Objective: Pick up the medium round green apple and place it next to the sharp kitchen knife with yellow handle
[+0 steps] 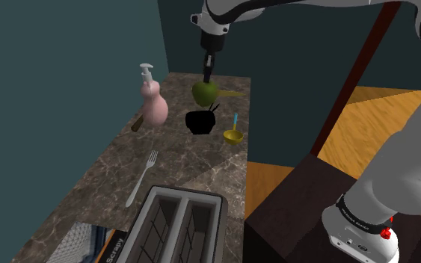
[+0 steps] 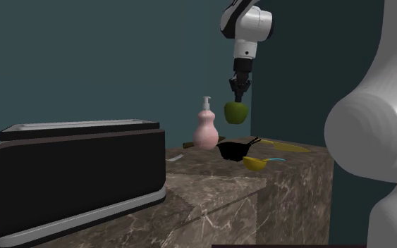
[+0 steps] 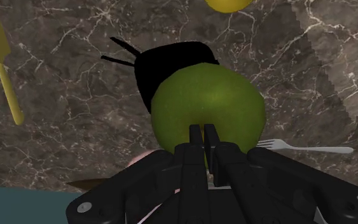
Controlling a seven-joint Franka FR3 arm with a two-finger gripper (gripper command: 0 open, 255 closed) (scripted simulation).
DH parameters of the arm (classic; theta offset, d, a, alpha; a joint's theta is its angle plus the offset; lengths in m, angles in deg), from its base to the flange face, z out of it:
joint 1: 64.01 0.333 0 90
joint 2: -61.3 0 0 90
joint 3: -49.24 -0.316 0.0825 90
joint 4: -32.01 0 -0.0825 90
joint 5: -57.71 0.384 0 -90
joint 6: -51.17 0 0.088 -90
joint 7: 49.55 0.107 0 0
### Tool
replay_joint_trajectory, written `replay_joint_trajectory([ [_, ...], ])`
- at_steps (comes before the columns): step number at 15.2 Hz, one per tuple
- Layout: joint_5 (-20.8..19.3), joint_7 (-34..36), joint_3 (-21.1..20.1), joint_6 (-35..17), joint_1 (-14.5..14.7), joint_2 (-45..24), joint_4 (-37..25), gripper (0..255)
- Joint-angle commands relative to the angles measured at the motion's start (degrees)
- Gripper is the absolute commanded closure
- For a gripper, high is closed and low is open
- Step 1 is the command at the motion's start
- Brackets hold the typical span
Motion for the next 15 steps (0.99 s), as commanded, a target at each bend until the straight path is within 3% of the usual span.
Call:
replay_joint_trajectory([
  [1,0.4,-2.9,1.3,0.7,-1.4,-0.8,-1.2,255],
  [8,2.0,-12.0,5.3,2.8,-6.2,-4.9,-6.7,255],
  [15,3.9,-20.4,8.6,6.4,-11.5,-11.9,-16.4,255],
])
